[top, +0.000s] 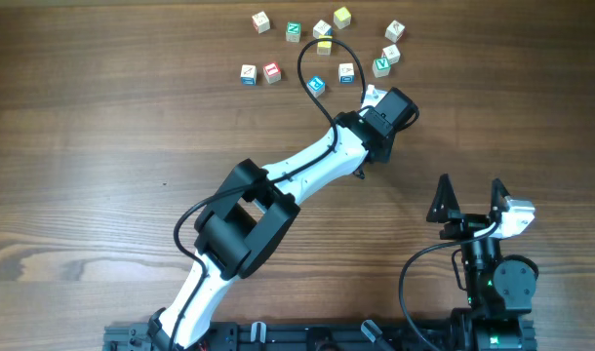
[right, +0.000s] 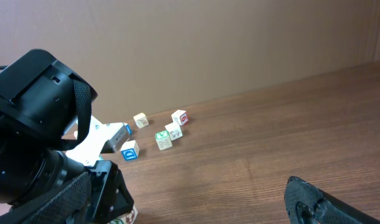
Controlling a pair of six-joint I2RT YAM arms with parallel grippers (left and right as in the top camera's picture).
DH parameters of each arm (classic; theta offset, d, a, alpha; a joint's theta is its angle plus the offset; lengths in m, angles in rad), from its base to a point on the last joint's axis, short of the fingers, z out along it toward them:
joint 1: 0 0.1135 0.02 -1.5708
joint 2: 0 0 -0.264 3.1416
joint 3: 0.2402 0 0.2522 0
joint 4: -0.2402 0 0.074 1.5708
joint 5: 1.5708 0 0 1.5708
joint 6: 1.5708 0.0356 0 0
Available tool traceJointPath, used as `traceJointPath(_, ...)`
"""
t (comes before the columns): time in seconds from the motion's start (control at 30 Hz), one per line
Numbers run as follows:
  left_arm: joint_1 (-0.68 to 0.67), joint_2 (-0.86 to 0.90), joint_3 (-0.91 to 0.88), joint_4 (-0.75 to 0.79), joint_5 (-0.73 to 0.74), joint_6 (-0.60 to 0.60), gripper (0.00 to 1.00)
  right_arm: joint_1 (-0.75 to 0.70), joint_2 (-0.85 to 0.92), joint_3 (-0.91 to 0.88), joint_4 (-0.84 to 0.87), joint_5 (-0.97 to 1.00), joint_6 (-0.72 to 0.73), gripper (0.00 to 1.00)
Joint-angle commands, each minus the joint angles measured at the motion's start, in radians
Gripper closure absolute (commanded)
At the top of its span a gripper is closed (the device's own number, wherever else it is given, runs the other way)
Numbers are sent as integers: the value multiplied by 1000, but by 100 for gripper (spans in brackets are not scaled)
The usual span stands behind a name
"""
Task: Form a tower
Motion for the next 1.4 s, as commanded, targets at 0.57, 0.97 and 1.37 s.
traceJointPath(0.57,-32,7,-7,-53,54,-25,72,-5,-6,-1,3,6,-7,0)
traceJointPath(0.97,-32,7,-7,-62,54,-47,71,-5,-6,-1,3,6,-7,0)
traceJointPath(1.37,-32,7,-7,-76,54,-47,71,-5,-6,-1,3,6,-7,0)
